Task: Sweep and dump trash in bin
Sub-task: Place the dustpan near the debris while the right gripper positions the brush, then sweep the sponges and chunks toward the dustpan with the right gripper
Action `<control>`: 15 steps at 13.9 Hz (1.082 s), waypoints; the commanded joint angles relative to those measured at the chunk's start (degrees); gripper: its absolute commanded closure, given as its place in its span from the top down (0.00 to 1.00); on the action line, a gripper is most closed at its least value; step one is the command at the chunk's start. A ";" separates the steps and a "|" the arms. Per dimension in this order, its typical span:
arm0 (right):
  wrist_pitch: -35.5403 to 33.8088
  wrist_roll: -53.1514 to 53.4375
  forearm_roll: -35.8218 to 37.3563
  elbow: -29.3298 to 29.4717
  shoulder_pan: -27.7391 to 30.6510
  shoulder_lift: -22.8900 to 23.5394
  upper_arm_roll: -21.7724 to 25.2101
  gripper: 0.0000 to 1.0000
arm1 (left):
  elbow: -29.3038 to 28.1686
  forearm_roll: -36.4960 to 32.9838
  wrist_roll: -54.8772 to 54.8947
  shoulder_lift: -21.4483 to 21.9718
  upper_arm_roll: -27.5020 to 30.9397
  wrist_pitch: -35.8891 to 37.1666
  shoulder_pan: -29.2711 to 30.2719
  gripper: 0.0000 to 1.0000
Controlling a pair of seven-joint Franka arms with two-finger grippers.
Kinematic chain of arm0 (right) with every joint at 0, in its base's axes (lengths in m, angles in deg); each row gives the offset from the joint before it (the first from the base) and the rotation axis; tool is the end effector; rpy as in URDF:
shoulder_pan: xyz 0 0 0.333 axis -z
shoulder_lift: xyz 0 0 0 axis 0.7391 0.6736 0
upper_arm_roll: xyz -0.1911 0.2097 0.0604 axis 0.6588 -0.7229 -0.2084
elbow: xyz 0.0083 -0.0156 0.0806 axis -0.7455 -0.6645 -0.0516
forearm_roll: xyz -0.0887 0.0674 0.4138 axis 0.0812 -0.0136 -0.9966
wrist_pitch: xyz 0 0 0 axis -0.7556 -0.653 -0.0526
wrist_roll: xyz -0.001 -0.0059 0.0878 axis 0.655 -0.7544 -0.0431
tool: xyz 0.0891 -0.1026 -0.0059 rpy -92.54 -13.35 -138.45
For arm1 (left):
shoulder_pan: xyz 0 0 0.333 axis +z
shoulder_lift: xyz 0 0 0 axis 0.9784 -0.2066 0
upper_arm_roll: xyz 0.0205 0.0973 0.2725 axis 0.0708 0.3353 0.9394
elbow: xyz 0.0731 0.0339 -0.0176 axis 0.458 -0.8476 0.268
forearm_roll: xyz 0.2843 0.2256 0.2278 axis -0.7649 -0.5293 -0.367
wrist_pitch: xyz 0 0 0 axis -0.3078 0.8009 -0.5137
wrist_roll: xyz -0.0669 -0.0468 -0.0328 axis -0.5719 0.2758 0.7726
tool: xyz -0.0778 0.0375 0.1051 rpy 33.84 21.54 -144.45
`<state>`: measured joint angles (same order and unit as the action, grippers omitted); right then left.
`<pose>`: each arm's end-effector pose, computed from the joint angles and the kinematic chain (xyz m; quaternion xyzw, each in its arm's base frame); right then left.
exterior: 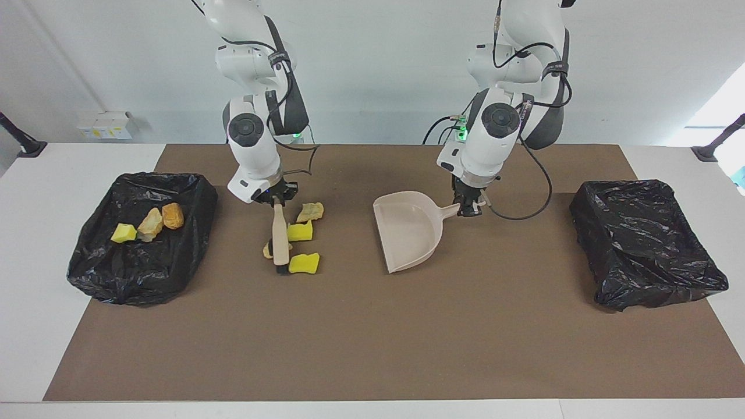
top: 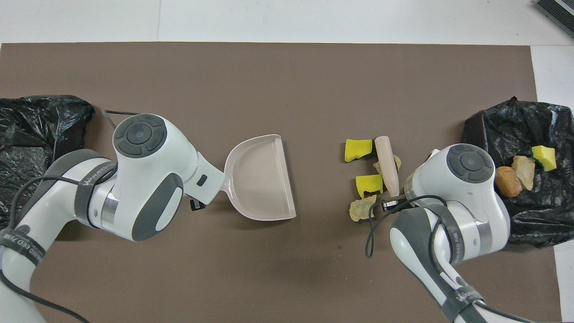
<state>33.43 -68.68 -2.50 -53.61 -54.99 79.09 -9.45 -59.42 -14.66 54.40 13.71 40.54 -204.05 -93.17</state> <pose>0.5098 0.1273 0.2700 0.9923 0.0689 -0.1024 0.0038 0.5302 -0.2617 0.3262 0.7643 -0.6423 -0.0434 0.0390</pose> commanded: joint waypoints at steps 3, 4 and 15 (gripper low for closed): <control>-8.77 -0.97 -1.29 7.65 2.49 0.73 0.53 0.00 | -5.57 1.05 -2.94 2.90 0.80 -5.63 -2.13 0.00; -8.34 -2.63 -1.11 7.13 4.85 0.55 0.54 0.00 | -5.75 1.05 -3.47 2.91 0.80 -6.08 -2.13 0.00; -0.34 3.56 -0.92 2.38 1.02 2.31 0.18 0.00 | -8.21 1.05 -10.68 2.99 0.89 -8.46 -4.07 0.00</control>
<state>31.02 -69.12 -2.87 -50.44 -52.72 81.33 -9.13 -65.19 -14.22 44.46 14.74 40.58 -210.88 -96.34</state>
